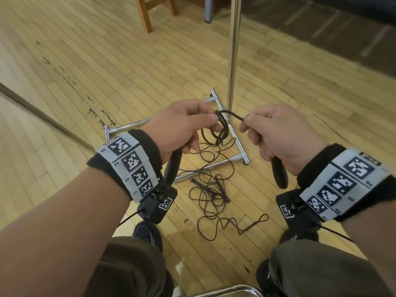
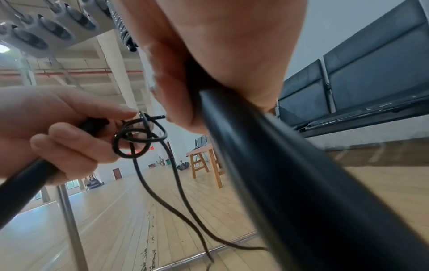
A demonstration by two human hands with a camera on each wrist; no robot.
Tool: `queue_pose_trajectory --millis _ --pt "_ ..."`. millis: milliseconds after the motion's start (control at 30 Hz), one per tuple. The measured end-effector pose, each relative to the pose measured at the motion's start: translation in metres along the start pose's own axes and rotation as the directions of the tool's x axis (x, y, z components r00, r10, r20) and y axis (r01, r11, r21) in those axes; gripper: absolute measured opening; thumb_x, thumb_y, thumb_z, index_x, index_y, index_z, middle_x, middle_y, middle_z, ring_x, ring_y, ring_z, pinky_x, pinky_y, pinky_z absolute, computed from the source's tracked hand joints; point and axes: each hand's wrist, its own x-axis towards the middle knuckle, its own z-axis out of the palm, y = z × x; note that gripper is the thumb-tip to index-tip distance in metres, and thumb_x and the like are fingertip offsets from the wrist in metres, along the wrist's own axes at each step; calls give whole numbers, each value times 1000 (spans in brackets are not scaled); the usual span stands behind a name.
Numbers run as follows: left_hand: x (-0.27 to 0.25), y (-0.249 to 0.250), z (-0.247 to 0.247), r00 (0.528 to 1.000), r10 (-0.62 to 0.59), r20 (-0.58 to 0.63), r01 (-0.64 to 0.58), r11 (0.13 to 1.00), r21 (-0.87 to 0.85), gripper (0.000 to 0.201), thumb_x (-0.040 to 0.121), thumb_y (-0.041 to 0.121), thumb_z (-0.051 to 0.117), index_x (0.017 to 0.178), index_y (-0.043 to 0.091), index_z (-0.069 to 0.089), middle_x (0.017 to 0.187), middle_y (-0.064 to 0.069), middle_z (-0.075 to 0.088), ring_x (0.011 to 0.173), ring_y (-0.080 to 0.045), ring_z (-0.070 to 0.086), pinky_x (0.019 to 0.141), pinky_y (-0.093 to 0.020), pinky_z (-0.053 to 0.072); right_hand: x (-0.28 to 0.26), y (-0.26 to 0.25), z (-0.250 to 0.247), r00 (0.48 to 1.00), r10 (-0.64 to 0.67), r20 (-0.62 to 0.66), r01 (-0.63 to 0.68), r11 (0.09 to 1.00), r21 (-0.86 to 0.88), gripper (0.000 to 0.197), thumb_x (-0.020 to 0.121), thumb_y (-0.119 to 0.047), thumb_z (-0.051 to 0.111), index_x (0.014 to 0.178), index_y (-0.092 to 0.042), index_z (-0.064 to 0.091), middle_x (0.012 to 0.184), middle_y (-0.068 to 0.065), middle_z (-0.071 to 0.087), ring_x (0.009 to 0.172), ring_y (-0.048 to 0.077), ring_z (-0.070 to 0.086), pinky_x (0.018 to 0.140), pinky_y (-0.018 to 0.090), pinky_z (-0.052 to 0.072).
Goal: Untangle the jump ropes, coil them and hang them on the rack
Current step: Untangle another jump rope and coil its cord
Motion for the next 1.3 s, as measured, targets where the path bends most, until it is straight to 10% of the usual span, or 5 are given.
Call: queue_pose_trajectory --millis 267,700,900,1100,1300 --pt "-6 3 11 981 -42 191 -15 959 284 26 103 20 65 123 36 69 91 -1 81 60 -18 71 45 -25 42 0 2 6 985 34 170 9 969 -245 25 99 -17 55 81 -8 71 53 -2 46 39 10 32 39 24 26" --pt "4 6 -10 937 -28 -349 76 989 124 8 104 16 60 110 20 56 86 1 82 61 -18 70 44 -23 38 1 10 -20 952 160 262 -159 987 -26 22 101 -3 55 117 -12 66 94 9 71 76 17 67 74 34 60" --pt "1 5 -13 999 -46 -9 47 995 86 28 100 8 62 121 26 66 99 -7 82 57 -16 66 42 -25 36 -1 6 -19 976 71 204 -72 997 0 21 109 -24 48 120 -24 66 71 2 56 56 16 50 51 32 44" --pt "-3 6 -15 935 -83 345 57 995 83 58 85 10 63 130 46 68 103 -14 80 47 -14 55 37 -21 31 -3 0 -26 954 54 293 -14 990 -139 29 109 -38 43 115 -32 71 64 2 52 50 18 43 45 32 36" --pt "-2 3 -9 985 -111 135 80 974 213 33 97 14 70 126 27 61 96 -9 81 46 -15 56 36 -21 32 -5 5 -21 937 44 346 48 967 -251 35 110 -31 44 137 -48 59 61 3 59 44 16 48 42 31 42"
